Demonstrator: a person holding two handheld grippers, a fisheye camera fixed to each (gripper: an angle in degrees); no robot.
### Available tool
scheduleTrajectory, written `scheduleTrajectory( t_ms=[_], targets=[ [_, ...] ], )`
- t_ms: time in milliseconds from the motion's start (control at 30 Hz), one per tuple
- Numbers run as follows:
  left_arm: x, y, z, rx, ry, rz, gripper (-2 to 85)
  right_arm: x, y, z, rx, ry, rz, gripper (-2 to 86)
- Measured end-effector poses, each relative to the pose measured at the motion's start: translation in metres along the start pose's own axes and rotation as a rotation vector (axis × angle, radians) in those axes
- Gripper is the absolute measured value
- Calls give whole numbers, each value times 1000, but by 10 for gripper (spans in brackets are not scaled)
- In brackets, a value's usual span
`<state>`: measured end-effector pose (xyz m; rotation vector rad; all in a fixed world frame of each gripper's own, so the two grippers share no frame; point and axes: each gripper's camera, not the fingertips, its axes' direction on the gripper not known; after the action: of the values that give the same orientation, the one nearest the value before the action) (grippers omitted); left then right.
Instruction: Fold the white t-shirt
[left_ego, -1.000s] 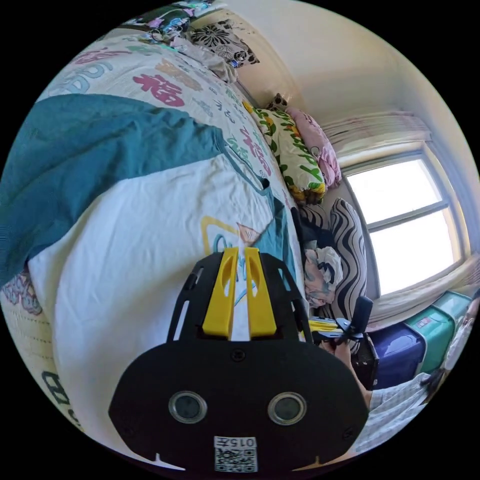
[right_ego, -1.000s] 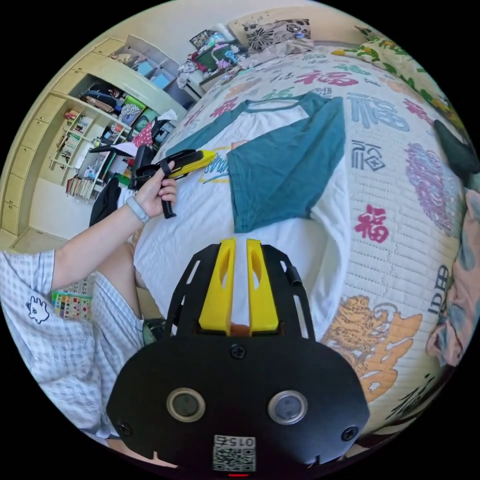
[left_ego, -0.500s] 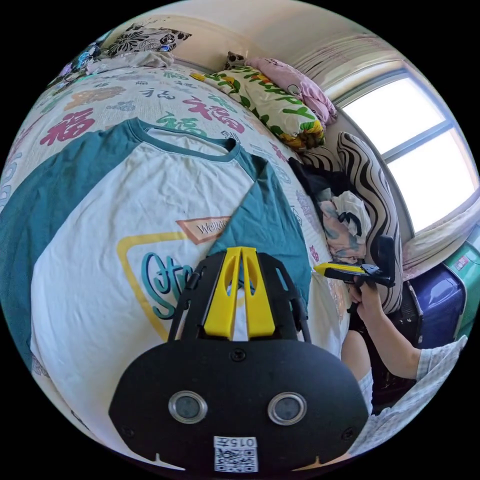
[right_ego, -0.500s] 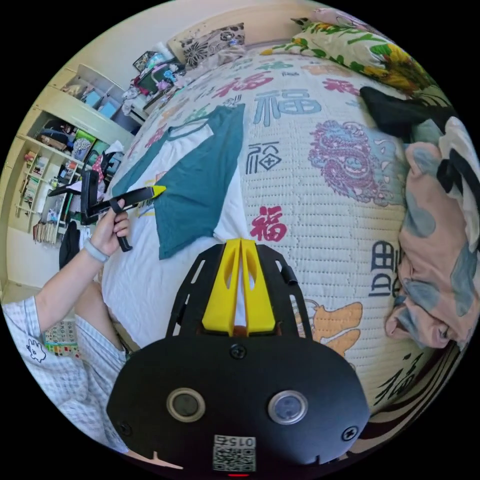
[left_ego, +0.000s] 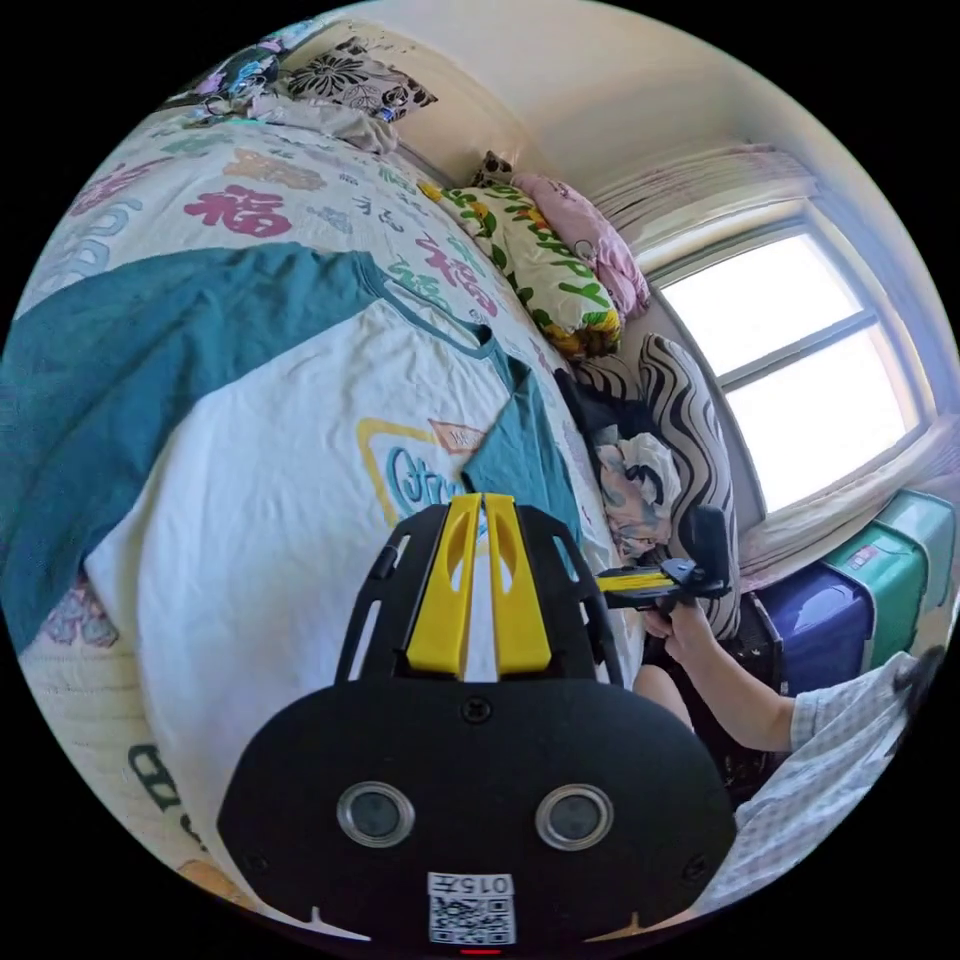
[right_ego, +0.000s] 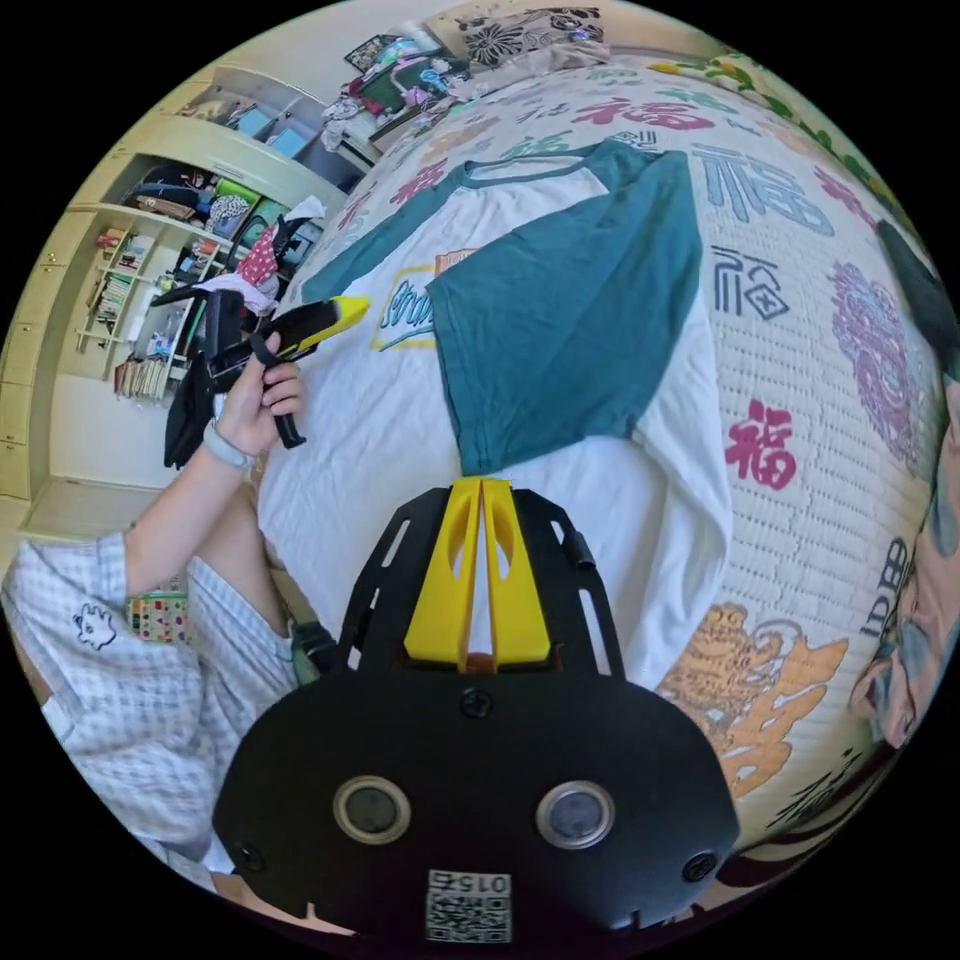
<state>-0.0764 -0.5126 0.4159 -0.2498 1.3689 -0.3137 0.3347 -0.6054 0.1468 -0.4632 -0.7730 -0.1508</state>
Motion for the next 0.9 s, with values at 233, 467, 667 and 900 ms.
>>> scheduleTrajectory(
  t_ms=[233, 467, 667, 900],
  targets=[
    [-66, 78, -159, 284, -332, -224, 66, -85, -80, -22, 25, -59, -128, 31],
    [-110, 75, -168, 271, -300, -301, 93, -232, -230, 40, -81, -89, -349, 70],
    [-126, 80, -181, 295, -220, -342, 73, -338, -343, 126, -235, -59, -403, 91],
    [-132, 89, -194, 307, -108, -384, 92, -385, -408, 195, -387, 355, -336, 96]
  ],
)
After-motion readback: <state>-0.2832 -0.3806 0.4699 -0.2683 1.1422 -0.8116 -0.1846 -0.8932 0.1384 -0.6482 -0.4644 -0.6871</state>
